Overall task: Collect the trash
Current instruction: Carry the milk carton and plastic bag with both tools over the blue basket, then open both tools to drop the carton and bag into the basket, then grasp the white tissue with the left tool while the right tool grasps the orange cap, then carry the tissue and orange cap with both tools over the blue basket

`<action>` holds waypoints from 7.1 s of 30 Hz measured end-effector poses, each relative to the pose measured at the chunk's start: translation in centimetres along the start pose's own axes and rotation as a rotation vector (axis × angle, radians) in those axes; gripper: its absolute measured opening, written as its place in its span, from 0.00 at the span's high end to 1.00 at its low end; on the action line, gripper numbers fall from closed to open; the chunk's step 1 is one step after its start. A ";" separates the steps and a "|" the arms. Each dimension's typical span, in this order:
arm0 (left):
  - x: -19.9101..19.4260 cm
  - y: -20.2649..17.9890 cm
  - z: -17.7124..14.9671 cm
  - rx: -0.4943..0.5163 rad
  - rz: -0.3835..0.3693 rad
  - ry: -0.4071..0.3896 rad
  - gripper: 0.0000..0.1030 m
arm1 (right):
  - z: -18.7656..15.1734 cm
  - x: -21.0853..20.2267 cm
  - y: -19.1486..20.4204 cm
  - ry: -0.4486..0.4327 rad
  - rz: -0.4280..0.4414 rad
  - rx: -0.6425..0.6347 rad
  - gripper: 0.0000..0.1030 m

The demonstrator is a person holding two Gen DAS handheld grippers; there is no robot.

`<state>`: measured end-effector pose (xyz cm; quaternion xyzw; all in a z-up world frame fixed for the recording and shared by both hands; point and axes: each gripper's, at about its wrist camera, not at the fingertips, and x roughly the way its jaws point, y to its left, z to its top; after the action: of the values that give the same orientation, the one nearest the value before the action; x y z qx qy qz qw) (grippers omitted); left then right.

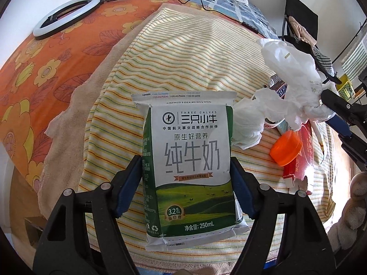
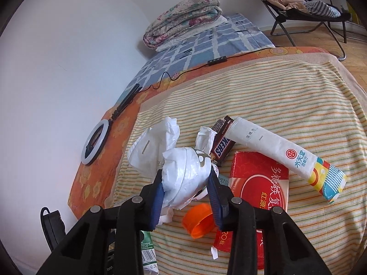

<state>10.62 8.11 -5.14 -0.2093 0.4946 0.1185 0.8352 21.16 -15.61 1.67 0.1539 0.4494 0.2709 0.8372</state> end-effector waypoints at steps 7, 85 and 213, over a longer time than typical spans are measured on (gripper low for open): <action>-2.7 0.2 0.0 0.021 -0.002 -0.066 0.26 | 0.0 -3.6 1.5 -0.075 -0.021 -0.081 0.64; -4.3 -4.8 -22.6 0.419 -0.077 0.213 0.25 | -26.0 -14.4 -3.2 0.187 -0.261 -0.313 0.34; -6.8 -5.5 0.5 0.221 -0.246 -0.017 0.70 | -10.0 -5.3 5.1 0.090 -0.168 -0.528 0.49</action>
<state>9.94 3.48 2.29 -0.1742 0.4682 -0.0379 0.8655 8.81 -14.52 2.26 -0.1192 0.4111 0.3148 0.8471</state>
